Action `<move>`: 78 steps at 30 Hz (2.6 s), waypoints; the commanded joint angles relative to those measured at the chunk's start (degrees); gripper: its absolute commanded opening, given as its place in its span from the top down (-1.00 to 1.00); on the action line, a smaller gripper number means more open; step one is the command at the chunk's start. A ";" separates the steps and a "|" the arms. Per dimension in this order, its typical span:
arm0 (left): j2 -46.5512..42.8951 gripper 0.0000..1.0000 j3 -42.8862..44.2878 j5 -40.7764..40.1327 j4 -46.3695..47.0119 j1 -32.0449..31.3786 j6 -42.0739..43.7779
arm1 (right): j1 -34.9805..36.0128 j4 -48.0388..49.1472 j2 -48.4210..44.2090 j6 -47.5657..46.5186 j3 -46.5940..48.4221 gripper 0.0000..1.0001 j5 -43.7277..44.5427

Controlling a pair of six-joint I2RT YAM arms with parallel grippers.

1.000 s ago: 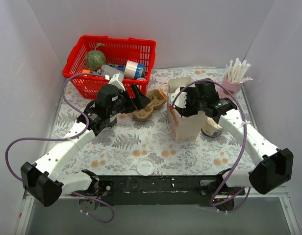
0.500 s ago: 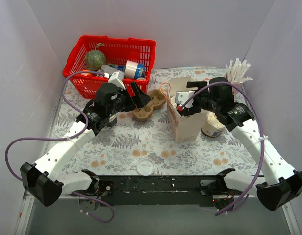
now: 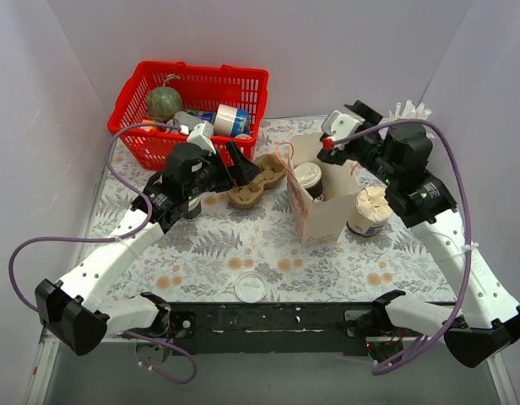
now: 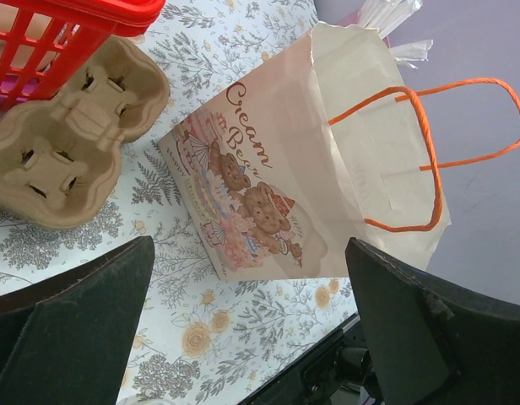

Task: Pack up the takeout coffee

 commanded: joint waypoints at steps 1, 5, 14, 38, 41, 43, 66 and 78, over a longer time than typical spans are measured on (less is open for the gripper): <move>-1.35 -0.96 1.87 0.54 0.85 0.19 0.52 | -0.13 5.31 1.32 13.24 6.01 -0.75 12.44; -1.35 -0.96 2.14 0.55 0.76 0.19 0.87 | -1.00 1.89 3.09 16.60 9.53 -0.79 14.85; -2.23 -0.96 1.70 -0.16 0.76 0.19 0.87 | -5.12 0.49 5.19 23.46 12.60 -0.90 18.89; -0.20 -0.96 2.84 -1.56 0.15 0.19 1.49 | -37.30 -0.85 21.45 52.64 15.16 -0.82 15.56; 0.32 -0.96 3.10 -2.01 -0.20 0.10 1.66 | -37.66 -0.75 22.60 54.05 14.19 -0.75 18.53; 0.59 -0.96 3.10 -2.01 -0.20 0.19 1.66 | -37.83 0.30 23.04 54.05 12.97 -0.75 19.85; 3.05 -0.96 0.74 -2.62 0.76 0.19 1.84 | -40.99 -0.58 32.97 57.21 12.96 -0.48 4.31; 3.57 -0.96 -0.06 -3.41 1.55 0.19 2.89 | -40.99 4.08 34.29 53.88 12.09 -0.37 5.45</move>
